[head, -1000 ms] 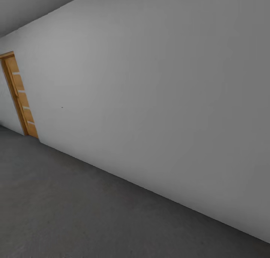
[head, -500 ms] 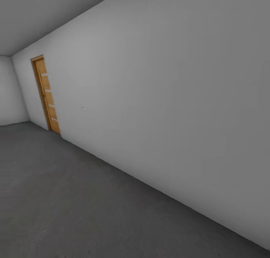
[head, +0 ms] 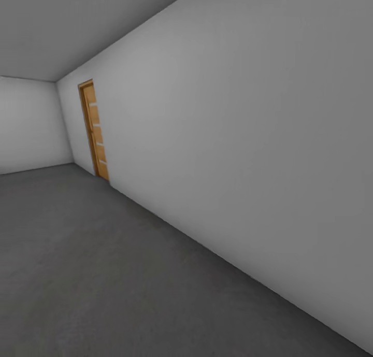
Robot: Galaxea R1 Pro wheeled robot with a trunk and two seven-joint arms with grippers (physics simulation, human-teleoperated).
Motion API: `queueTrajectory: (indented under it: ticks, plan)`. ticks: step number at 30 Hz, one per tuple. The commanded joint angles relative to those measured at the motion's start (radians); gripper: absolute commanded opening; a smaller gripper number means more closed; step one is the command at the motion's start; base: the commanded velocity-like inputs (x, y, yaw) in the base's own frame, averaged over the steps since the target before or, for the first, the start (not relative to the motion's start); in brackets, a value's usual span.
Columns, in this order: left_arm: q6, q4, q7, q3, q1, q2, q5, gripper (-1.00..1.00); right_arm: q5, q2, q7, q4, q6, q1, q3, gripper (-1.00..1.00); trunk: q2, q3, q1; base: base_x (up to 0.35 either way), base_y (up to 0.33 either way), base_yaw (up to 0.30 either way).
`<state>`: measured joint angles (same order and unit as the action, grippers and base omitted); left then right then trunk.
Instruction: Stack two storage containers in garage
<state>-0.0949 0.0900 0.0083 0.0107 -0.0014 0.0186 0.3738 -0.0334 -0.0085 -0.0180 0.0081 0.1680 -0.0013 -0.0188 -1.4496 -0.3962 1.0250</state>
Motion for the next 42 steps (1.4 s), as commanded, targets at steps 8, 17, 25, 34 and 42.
queueTrajectory:
  ticks: [8, 17, 25, 34, 42]
  plan:
    - [-0.002, 0.000, 0.001, 0.002, 0.000, 0.000, 0.005, 1.00, -0.002, 0.001, -0.002, 0.004, 0.005, 0.000, -0.002, 1.00, 0.000, -0.001, 0.000, 0.000, 0.000, 0.279]
    - [-0.002, 0.000, 0.001, 0.002, 0.000, 0.000, 0.005, 1.00, -0.002, 0.001, -0.002, 0.004, 0.005, 0.000, -0.001, 1.00, 0.000, -0.001, 0.000, 0.000, 0.000, 0.279]
    - [-0.002, 0.000, 0.001, 0.002, 0.000, 0.000, 0.005, 1.00, -0.002, 0.001, -0.002, 0.005, 0.005, 0.000, -0.001, 1.00, 0.000, -0.001, 0.000, 0.000, 0.000, 0.279]
    - [-0.002, 0.000, 0.001, 0.003, 0.000, 0.000, 0.004, 1.00, -0.002, 0.001, -0.002, 0.006, 0.004, 0.000, -0.002, 1.00, 0.000, -0.001, 0.000, 0.000, 0.000, 0.279]
    - [-0.002, 0.000, 0.000, 0.004, 0.000, 0.000, 0.002, 1.00, -0.002, 0.002, -0.002, 0.006, 0.004, 0.000, -0.001, 1.00, 0.000, -0.001, 0.000, 0.000, 0.000, 0.279]
